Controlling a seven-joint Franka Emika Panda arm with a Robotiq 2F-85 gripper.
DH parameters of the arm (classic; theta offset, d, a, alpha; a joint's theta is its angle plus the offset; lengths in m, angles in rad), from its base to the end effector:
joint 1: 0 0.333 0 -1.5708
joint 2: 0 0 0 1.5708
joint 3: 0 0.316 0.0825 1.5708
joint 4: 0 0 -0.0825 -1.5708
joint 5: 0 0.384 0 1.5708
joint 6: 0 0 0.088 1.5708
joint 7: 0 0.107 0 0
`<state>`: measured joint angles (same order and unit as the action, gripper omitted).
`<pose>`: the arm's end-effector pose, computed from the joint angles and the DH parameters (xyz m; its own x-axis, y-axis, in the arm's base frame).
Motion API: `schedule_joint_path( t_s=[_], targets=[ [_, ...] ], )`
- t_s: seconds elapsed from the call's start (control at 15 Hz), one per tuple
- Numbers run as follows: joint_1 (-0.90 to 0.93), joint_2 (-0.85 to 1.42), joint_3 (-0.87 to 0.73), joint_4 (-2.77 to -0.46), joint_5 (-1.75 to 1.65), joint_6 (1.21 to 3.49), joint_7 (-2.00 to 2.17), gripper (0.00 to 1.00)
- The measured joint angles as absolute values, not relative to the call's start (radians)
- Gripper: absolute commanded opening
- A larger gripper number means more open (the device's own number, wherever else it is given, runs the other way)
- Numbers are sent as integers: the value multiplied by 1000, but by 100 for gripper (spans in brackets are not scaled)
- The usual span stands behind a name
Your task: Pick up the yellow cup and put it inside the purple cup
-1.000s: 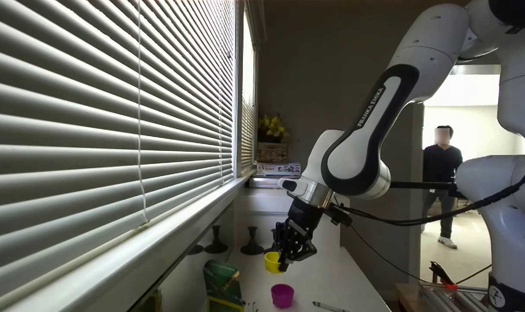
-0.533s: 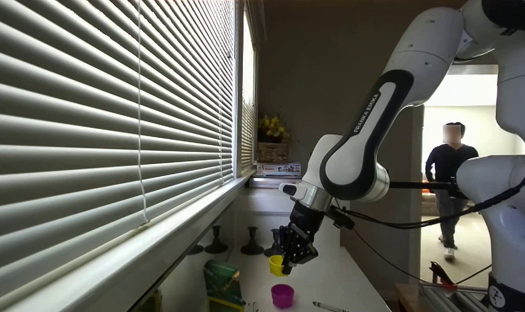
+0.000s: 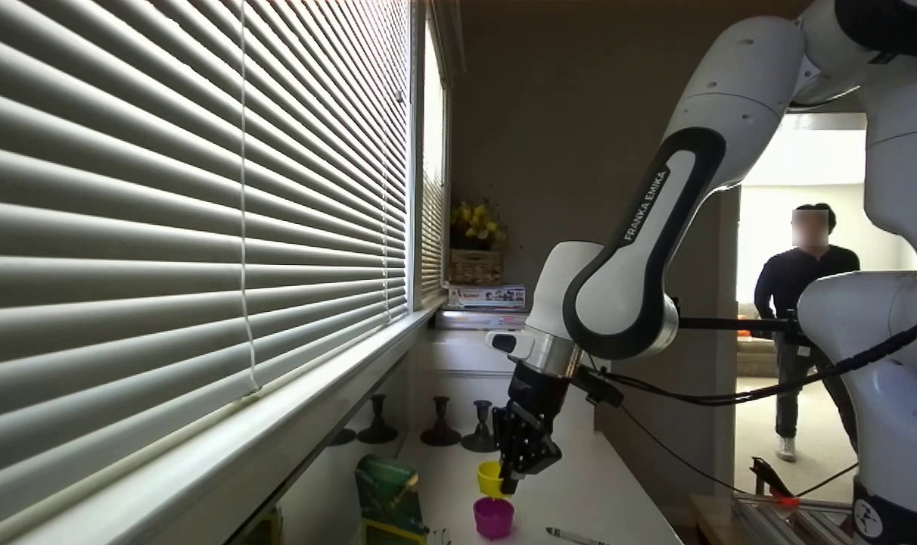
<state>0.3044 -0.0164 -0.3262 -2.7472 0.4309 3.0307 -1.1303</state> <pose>0.4148 -0.0402 0.2517 0.7323 0.6277 0.2641 0.6089 -0.7772 0.1587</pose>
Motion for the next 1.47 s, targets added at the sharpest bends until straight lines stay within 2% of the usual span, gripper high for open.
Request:
schedule_joint_path(
  t_s=[1.47],
  targets=[
    [277,0,-342,-2747,186,3028,-918,2]
  ],
)
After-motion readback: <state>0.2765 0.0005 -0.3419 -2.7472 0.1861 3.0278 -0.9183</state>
